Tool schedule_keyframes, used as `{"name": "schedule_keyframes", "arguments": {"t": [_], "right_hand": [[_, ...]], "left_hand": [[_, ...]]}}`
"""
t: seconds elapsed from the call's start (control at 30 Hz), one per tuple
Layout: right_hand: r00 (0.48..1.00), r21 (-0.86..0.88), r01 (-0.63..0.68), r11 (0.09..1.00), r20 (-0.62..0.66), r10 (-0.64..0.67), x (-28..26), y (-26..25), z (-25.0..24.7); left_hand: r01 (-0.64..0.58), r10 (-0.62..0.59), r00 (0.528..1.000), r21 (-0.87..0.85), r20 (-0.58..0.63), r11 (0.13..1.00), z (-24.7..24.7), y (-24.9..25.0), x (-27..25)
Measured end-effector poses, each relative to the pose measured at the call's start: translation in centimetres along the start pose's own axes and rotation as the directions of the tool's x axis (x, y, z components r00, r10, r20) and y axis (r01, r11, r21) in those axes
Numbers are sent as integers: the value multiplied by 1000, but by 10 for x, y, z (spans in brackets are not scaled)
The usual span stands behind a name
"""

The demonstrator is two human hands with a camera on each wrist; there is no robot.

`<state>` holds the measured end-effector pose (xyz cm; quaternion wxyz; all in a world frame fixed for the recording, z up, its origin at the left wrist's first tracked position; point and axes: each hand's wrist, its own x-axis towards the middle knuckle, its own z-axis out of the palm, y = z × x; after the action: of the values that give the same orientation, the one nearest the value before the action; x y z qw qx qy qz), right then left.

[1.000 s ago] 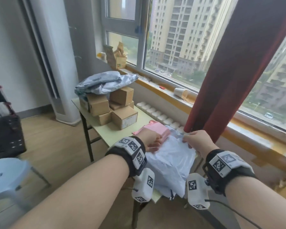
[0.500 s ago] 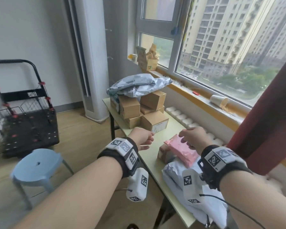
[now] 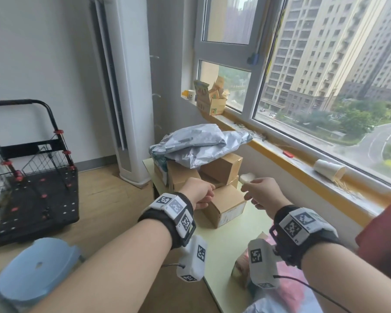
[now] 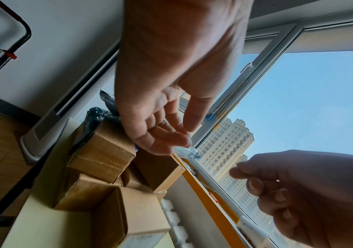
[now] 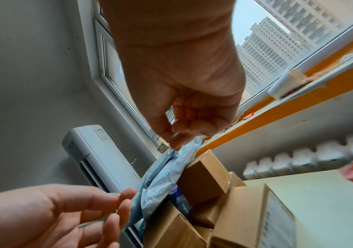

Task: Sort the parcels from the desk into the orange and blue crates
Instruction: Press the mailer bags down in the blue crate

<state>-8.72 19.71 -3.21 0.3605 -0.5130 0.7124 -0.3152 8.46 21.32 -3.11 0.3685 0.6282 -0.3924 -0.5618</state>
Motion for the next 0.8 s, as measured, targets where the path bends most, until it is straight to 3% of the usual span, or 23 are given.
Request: {"name": "schedule_keyframes", "arguments": {"t": [0.3, 0.67, 0.8], "right_hand": [[999, 39, 48, 998, -24, -47, 86, -44, 20], [962, -43, 258, 965, -80, -261, 141, -89, 61], [938, -152, 327, 932, -67, -340, 161, -112, 80]], "left_hand": [[-84, 84, 996, -13, -40, 996, -12, 51, 92], [-228, 224, 951, 4, -214, 974, -63, 77, 173], [-262, 256, 934, 12, -248, 965, -87, 89, 205]]}}
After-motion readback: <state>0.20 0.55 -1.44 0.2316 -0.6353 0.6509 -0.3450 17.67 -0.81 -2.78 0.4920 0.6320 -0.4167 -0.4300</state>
